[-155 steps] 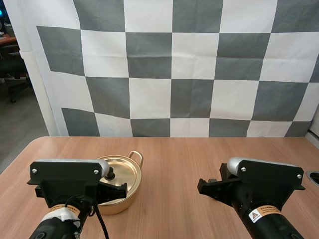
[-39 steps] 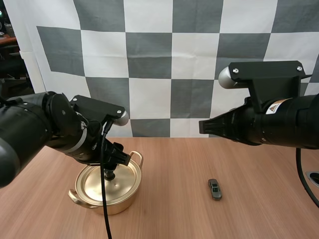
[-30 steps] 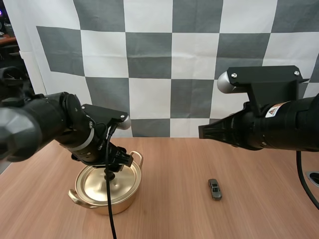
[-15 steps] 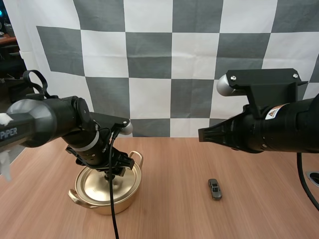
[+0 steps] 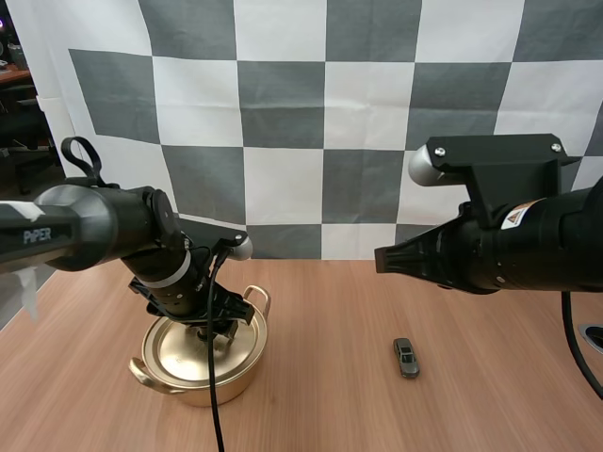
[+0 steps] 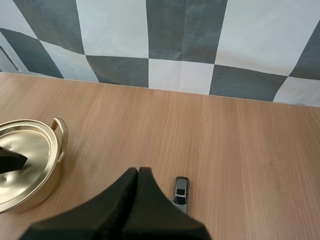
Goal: Open the pot, put the car inside, and close it
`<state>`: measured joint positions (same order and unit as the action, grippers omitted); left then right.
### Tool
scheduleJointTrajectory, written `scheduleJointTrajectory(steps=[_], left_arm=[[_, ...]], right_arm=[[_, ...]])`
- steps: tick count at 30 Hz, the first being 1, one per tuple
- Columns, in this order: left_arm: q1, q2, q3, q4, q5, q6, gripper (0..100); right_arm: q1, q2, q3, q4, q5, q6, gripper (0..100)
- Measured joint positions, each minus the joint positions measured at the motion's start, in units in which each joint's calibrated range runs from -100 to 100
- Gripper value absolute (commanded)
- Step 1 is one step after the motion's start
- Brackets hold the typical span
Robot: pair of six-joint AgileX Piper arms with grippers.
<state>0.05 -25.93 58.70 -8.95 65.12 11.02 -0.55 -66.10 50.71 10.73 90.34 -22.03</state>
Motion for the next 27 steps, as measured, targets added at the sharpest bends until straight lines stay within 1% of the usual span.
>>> scheduleJointTrajectory(steps=[17,27], left_arm=[[0.00,0.00,0.00,-0.15,0.02,1.92,100],[0.00,0.00,0.00,-2.97,2.10,3.70,100]], right_arm=[[0.00,0.00,0.00,0.12,0.43,0.00,0],[0.00,0.00,0.00,0.12,0.43,0.00,0]])
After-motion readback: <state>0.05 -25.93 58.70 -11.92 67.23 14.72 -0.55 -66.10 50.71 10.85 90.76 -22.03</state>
